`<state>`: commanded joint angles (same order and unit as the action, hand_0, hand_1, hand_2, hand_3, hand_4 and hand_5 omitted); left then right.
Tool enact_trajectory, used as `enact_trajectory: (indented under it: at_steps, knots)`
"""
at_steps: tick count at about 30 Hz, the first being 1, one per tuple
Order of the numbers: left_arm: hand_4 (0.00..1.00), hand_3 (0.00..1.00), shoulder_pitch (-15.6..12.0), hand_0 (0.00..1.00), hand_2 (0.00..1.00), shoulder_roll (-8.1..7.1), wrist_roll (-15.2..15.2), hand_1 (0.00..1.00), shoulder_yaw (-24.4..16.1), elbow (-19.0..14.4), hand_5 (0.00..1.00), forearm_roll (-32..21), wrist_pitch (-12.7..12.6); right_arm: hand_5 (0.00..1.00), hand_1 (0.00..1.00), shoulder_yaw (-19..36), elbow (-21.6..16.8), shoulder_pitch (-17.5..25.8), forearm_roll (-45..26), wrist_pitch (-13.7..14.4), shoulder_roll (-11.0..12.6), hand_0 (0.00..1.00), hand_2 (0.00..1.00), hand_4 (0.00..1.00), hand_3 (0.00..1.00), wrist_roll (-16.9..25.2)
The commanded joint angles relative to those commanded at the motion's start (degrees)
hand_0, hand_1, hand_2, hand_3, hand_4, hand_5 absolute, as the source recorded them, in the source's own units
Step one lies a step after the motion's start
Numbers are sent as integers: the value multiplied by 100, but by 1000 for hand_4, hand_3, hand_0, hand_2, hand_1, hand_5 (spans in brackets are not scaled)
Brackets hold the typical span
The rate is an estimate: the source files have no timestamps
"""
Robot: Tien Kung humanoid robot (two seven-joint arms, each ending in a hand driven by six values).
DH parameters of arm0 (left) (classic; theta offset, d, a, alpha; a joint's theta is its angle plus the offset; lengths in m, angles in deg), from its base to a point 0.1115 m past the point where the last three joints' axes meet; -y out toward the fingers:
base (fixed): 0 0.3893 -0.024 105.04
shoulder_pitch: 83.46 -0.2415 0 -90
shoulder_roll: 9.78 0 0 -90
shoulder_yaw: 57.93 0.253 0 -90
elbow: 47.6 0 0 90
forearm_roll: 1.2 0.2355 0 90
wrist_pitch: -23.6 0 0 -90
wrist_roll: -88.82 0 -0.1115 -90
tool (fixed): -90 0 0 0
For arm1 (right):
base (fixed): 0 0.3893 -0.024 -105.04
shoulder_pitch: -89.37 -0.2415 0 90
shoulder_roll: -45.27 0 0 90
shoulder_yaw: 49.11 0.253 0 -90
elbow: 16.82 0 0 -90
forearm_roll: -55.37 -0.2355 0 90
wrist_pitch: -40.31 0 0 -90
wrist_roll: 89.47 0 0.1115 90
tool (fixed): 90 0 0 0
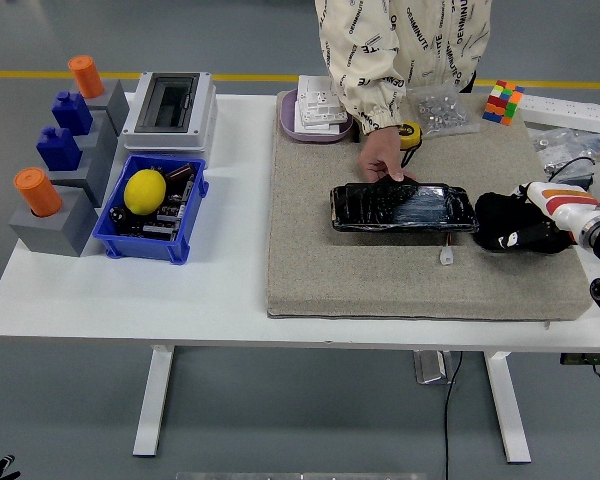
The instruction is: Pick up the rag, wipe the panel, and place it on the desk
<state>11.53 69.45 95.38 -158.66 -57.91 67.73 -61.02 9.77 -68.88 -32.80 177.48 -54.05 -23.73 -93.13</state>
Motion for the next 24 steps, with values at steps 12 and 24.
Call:
enact_trajectory:
  at_steps: [12,24]
  knots:
    - [695,629,-21,725,767,-10,3,717,23,0,583,-10,1,402,560,-30,-26,49,4,421,-32,512,616,998,608,54]
    - [695,629,4,725,767,-3,0,716,15,0,584,-10,3,298,486,36,-27,84,10,477,-45,407,524,998,521,111]
